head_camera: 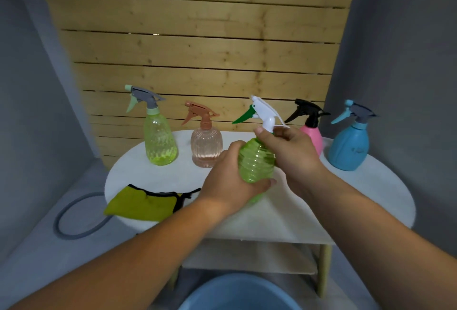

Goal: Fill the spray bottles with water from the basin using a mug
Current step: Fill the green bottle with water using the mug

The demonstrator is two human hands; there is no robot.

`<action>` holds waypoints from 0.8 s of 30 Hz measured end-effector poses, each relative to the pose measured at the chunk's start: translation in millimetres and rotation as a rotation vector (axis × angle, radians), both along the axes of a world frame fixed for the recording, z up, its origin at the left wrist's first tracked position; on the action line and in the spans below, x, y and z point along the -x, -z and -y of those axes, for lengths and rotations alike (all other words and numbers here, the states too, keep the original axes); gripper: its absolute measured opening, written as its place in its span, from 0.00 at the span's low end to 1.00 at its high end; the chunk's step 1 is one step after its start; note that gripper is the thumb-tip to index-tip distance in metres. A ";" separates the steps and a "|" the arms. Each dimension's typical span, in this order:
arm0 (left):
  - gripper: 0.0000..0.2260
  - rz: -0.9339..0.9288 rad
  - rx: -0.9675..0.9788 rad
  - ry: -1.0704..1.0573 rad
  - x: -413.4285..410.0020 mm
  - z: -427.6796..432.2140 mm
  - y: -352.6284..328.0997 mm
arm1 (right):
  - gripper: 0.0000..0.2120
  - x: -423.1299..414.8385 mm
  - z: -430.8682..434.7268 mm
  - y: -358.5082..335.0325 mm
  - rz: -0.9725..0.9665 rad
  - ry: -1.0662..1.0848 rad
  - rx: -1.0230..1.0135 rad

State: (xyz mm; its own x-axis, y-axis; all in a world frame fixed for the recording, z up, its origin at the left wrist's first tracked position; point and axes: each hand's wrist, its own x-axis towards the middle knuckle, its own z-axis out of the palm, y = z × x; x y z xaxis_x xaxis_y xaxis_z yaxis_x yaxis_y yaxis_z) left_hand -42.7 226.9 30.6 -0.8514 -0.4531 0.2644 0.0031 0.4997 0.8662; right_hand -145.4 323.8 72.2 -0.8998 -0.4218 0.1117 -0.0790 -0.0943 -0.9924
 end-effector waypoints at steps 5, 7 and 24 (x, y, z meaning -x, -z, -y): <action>0.32 0.043 0.045 -0.009 -54.7 -31.6 -11.6 | 0.12 -47.7 -36.3 -12.7 0.037 -0.045 0.028; 0.36 0.051 0.038 -0.023 -72.9 -39.7 -13.2 | 0.12 -63.1 -47.3 -12.8 0.078 -0.091 0.056; 0.31 0.182 -0.570 0.224 -124.2 -35.8 5.0 | 0.15 -87.4 -78.0 14.9 0.278 -0.376 0.122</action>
State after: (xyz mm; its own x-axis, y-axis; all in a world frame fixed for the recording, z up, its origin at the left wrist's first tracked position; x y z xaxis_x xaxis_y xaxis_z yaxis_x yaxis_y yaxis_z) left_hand 81.5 262.7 25.6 -0.9503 -0.2859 -0.1232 -0.1181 -0.0350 0.9924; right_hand -58.0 401.8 57.4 -0.6902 -0.7224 -0.0426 0.2500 -0.1827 -0.9509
